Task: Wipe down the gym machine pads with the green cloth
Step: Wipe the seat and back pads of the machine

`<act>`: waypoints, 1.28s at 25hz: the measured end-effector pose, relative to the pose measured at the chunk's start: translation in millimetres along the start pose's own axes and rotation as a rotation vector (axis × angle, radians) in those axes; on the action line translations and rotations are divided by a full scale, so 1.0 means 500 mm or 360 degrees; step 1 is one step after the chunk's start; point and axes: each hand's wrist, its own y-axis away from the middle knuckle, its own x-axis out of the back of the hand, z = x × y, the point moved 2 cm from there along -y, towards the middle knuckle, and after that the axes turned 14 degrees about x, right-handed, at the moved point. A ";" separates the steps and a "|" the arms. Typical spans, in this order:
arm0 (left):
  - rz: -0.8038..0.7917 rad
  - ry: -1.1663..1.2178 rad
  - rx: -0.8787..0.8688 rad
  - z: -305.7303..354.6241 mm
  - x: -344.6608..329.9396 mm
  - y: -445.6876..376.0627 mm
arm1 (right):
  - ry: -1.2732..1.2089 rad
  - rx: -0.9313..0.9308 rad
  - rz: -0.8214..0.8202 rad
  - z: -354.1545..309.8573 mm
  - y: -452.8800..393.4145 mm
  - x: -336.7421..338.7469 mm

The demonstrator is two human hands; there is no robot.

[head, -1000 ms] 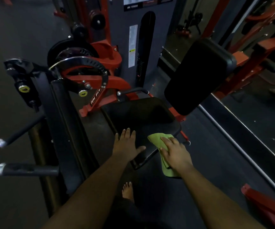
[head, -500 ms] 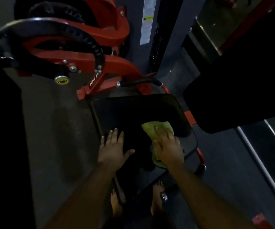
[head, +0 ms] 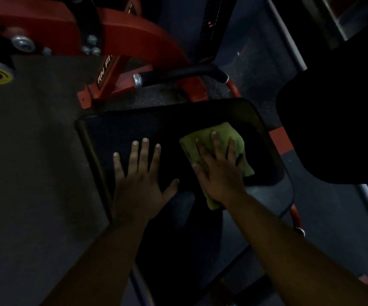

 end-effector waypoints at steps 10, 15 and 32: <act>-0.0023 -0.0050 -0.0003 0.003 0.007 -0.003 | -0.0133 -0.0032 0.0132 0.010 -0.082 0.032; -0.0018 -0.0070 -0.0013 0.005 0.005 -0.001 | 0.0011 0.0020 0.0084 0.171 0.021 0.011; 0.0038 -0.0055 0.0005 0.006 0.002 0.000 | -0.0147 -0.0812 0.0203 0.202 0.048 0.019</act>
